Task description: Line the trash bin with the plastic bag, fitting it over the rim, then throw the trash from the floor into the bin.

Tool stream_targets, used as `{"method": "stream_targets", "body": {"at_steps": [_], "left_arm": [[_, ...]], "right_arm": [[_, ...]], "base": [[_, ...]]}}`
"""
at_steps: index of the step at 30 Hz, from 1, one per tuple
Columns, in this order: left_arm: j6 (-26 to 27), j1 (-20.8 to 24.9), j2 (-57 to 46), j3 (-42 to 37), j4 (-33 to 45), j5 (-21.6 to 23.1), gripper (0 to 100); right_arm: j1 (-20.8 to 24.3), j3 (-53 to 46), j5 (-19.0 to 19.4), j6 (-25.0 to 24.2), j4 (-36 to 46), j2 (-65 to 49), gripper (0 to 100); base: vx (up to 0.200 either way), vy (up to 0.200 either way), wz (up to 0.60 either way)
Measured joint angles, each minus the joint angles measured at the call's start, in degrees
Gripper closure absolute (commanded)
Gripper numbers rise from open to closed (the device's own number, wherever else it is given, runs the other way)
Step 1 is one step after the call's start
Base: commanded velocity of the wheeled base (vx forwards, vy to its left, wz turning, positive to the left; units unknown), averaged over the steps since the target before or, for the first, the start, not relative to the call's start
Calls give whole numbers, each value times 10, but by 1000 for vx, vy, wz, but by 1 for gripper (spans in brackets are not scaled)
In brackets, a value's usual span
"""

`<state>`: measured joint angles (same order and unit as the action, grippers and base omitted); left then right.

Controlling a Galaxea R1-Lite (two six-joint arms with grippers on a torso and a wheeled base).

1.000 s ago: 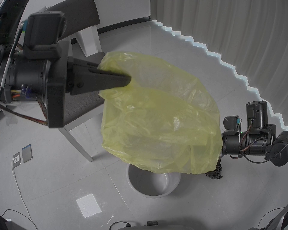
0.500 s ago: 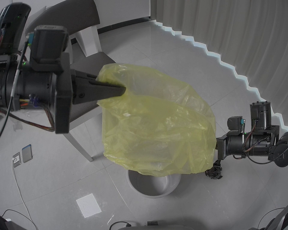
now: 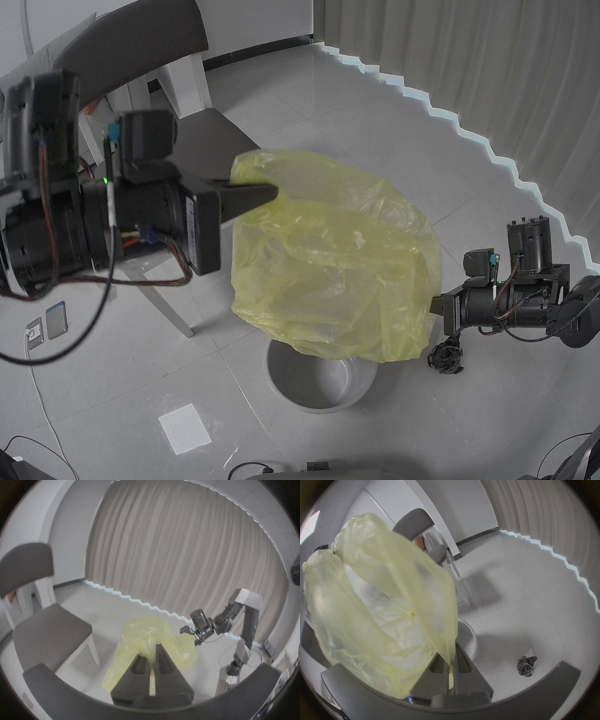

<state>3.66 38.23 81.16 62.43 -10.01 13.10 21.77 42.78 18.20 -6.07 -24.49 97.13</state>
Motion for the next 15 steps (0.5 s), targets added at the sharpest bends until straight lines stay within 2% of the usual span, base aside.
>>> {"method": "stream_targets", "body": {"at_steps": [4, 8, 15], "left_arm": [[-77, -9, 13, -87, -116, -20, 100], [-123, -18, 37, -173, -221, -31, 100], [-198, -25, 109, -263, -341, -40, 100]], "right_arm": [[-5, 7, -4, 0, 0, 25, 100], [-11, 15, -6, 1, 0, 50, 100], [-13, 18, -8, 4, 0, 86, 100]], "base": [[0, 0, 0], [0, 0, 0], [0, 0, 0]]}}
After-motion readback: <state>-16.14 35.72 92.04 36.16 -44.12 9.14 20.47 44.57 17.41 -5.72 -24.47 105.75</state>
